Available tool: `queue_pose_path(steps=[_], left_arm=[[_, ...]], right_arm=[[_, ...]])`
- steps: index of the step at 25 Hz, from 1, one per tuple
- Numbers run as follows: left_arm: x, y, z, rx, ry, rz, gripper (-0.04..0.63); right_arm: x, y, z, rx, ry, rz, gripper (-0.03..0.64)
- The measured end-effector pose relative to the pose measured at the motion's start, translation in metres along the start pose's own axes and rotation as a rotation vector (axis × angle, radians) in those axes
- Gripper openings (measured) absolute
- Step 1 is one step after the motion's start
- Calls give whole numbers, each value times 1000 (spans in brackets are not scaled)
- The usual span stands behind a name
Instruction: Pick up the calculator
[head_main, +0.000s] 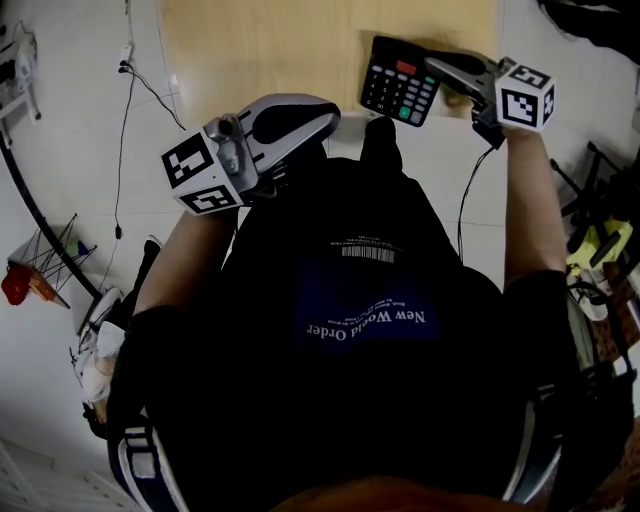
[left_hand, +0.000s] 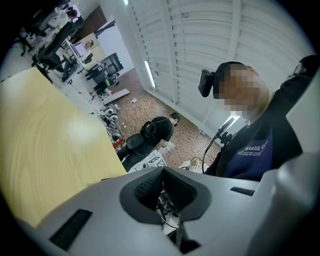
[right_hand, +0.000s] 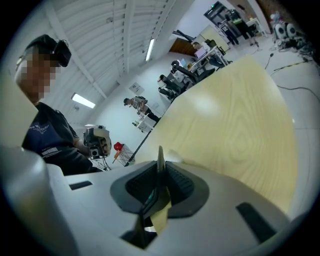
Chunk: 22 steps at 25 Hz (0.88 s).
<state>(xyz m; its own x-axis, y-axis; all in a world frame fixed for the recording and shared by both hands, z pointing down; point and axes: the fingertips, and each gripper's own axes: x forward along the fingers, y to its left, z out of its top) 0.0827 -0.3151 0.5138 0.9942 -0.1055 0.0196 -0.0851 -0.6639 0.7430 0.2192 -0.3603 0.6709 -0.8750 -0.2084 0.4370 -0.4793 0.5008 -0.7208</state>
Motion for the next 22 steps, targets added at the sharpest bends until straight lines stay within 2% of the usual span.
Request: queue_pose_path(steps=[5,9,12,15,22], left_arm=[[1,-8,6,27,-11,-3,6],[-18,-14,35,64,-36,-7,6],[-31,-20,66,91,-66,-2,6],[-40,-33,91,122,-104,16,8],[-23,-73,145,263,-195,50,8]], right_arm=[[-9,11,15,31,-86,35,38],[-14,35,61,72,-210,69,38],[-27,64,110,45,-304,72,38],[-49,95,141,47,-394,78,38],[-140,163,207,-43,-596,72,38]])
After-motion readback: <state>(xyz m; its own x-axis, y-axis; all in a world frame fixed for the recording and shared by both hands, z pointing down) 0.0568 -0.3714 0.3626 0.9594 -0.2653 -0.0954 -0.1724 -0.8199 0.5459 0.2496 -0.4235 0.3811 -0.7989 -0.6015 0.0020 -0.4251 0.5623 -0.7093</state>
